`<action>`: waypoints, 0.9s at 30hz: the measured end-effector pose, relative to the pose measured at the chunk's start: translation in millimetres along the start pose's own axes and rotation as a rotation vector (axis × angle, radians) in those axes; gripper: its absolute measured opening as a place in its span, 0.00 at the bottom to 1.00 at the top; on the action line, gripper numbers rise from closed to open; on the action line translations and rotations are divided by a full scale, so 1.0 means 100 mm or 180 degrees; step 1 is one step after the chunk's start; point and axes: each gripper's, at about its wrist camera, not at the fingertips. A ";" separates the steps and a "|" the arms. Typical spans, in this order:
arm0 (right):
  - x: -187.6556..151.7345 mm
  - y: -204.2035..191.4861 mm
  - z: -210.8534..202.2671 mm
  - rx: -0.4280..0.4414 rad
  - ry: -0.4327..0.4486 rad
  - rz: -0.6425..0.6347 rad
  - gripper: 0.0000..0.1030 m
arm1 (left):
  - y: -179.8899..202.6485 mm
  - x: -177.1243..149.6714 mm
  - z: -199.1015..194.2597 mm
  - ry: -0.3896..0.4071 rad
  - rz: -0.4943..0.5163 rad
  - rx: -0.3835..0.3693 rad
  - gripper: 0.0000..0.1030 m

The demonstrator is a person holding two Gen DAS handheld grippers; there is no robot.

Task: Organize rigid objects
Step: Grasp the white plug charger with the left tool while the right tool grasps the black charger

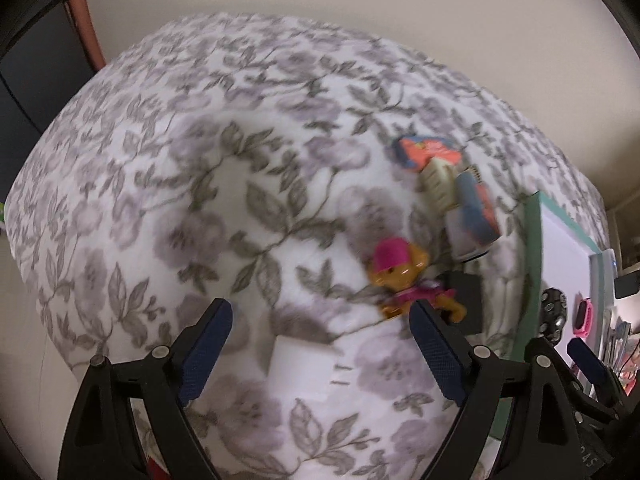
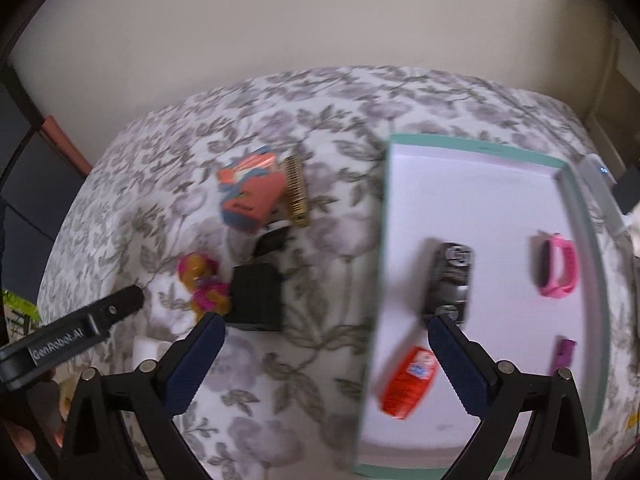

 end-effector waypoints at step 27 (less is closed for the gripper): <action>0.14 -0.37 0.60 0.0111 -0.0357 -0.0105 0.79 | -0.21 -0.19 0.65 -0.0730 -0.0151 -0.0006 0.55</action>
Point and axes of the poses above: each gripper's, at about its wrist camera, not at the fingertips, and z roughly the way its jaws point, y to its right, x to its top, and after that the axes turned 12 degrees about -y, right-handed
